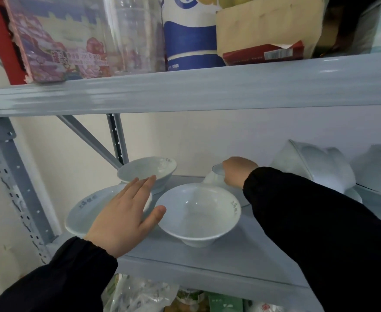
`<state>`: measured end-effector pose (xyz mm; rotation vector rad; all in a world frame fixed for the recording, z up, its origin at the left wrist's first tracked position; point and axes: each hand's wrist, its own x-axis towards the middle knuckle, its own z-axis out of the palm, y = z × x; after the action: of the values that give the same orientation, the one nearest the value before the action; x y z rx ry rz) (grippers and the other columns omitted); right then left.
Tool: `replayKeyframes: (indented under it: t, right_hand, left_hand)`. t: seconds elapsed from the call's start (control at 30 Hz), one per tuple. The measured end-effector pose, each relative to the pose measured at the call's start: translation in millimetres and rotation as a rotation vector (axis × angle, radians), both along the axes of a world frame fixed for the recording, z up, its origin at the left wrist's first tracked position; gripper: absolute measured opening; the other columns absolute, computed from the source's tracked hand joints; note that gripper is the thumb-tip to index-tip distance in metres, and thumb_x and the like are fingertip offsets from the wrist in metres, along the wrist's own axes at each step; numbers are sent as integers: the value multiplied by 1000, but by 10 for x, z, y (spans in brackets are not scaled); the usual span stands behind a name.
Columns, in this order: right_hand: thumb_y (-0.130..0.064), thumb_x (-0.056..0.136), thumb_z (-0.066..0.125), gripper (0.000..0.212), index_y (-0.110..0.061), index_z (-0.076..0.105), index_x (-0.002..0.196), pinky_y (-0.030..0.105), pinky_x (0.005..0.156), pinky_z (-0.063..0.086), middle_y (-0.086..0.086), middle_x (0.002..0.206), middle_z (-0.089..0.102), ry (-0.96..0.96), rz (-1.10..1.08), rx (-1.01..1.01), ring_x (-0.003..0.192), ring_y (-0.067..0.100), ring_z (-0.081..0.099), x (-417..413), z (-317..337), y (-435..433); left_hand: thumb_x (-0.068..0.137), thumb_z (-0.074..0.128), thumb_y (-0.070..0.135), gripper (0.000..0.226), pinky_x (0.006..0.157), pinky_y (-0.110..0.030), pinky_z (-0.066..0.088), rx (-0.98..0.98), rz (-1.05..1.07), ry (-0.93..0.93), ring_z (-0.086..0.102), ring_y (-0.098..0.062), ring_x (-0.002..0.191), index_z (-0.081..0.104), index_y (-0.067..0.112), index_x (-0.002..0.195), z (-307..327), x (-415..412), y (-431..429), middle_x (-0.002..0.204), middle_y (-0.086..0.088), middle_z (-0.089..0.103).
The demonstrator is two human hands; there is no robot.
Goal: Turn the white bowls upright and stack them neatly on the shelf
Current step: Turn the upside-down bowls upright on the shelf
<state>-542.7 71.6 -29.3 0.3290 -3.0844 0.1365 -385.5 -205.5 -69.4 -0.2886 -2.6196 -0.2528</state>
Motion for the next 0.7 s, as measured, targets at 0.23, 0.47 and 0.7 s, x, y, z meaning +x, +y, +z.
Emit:
replayKeyframes:
  t: [0.23,0.47,0.7]
  right_hand:
    - [-17,98,53,30,-7,63,125,35,91,46,14,124,64,25,-64,-32,112,32,61,-211,-222,15]
    - [-11,100,49,20,-9,65,112,28,77,35,9,97,53,43,-66,-128,89,25,54,-266,-268,-1]
    - [-16,99,50,32,-20,49,67,26,52,31,4,76,53,206,-173,-403,78,27,54,-222,-54,64]
  left_hand:
    - [84,13,77,87,112,-19,8,-38,-16,-3,13,-11,149,14,28,156,-13,79,-62,160,5,26]
    - [83,13,77,87,113,-21,10,-7,-7,-25,12,-10,149,14,29,156,11,70,-52,160,6,25]
    - [81,11,78,88,115,-24,14,30,-3,-45,10,-8,148,11,31,155,122,5,10,160,7,24]
